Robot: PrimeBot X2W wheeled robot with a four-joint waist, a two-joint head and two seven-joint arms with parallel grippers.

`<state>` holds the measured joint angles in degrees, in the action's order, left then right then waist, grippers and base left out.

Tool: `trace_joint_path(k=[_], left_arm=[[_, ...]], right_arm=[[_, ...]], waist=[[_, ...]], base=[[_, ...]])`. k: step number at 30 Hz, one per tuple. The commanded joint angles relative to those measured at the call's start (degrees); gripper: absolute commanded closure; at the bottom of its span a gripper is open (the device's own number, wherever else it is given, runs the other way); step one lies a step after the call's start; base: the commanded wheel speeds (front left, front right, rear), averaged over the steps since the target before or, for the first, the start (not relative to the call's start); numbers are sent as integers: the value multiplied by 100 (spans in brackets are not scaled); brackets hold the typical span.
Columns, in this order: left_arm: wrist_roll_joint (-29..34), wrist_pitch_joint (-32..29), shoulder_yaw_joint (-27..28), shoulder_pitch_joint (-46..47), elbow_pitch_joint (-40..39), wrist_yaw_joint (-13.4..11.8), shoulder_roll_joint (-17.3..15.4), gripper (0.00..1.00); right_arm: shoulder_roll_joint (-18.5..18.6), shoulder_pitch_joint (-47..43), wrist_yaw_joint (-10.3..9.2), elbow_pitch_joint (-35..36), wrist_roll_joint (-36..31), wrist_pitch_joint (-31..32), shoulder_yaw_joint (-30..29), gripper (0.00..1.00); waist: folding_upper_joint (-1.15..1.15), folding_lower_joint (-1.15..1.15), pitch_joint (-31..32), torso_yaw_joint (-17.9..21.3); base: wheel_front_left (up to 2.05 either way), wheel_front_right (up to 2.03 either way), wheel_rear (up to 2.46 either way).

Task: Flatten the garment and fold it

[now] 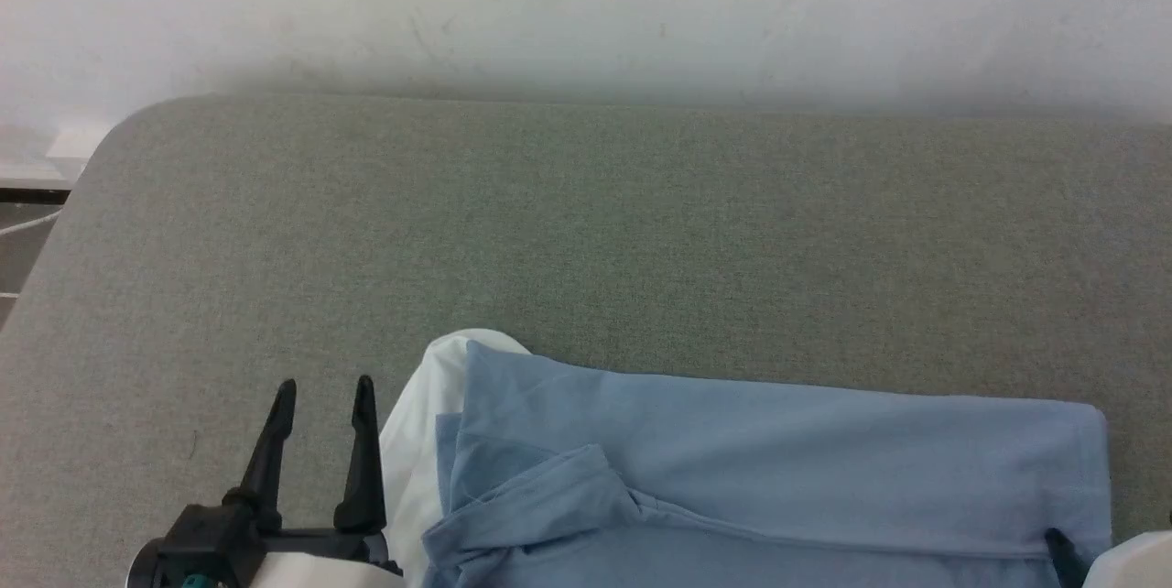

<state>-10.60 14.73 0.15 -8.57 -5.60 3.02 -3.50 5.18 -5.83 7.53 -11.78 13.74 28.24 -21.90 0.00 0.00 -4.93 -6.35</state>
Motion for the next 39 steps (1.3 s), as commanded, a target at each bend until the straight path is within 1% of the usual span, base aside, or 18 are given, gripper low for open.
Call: trace_joint_path(k=[1,5,6,7,8,12,16,17,22,26,28,30,34,37,39], left_arm=[[34,27,43,115,32,47,32,0],[55,27,99,165,57,99,48,0],[67,27,125,189,70,125,54,0],[71,27,134,198,79,135,56,0],[72,27,137,204,92,144,57,0],[13,27,104,197,153,136,60,0],[-10,27,83,168,205,124,61,0],[-10,27,83,168,205,124,61,0],[-19,27,79,167,245,134,61,0],[-28,27,51,167,263,136,61,0],[-28,27,36,151,283,143,62,0],[-28,27,33,136,302,149,62,0],[-35,27,41,119,338,157,62,0],[-49,27,35,98,365,164,62,0],[-61,27,31,75,382,166,62,0]], right_arm=[[-56,29,-4,-175,53,78,103,0],[-48,41,-4,-325,143,97,234,0],[-55,34,-4,-406,223,125,349,20],[-56,29,-4,-438,263,131,413,78],[-43,23,-4,-457,293,119,487,100],[46,44,-4,-413,366,-126,605,100],[251,134,-4,-288,245,-489,376,100],[251,134,-4,-288,245,-489,376,100],[569,292,-4,-240,-2,-752,-186,100],[830,381,-4,-413,-312,-871,-571,100],[814,406,-4,-415,-416,-849,-646,100],[776,400,-4,-359,-445,-819,-632,100],[692,308,-4,-82,-377,-744,-382,100],[587,176,-4,253,-181,-615,-99,100],[561,38,-4,552,-51,-475,205,100]], waist=[[0,0,-74,-44],[0,0,-134,-72],[0,0,-159,-86],[0,0,-166,-91],[0,0,-169,-95],[0,0,-103,-80],[0,0,7,-37],[0,0,7,-37],[0,0,81,-9],[0,0,91,-6],[0,0,104,-7],[0,0,116,-6],[0,0,156,2],[0,0,221,8],[0,0,277,16]], base=[[0,0,0],[0,0,0],[0,0,0],[0,0,0],[0,0,0],[0,0,0],[0,0,0],[0,0,0],[0,0,0],[0,0,0],[0,0,0],[0,0,0],[0,0,0],[0,0,0],[0,0,0]])
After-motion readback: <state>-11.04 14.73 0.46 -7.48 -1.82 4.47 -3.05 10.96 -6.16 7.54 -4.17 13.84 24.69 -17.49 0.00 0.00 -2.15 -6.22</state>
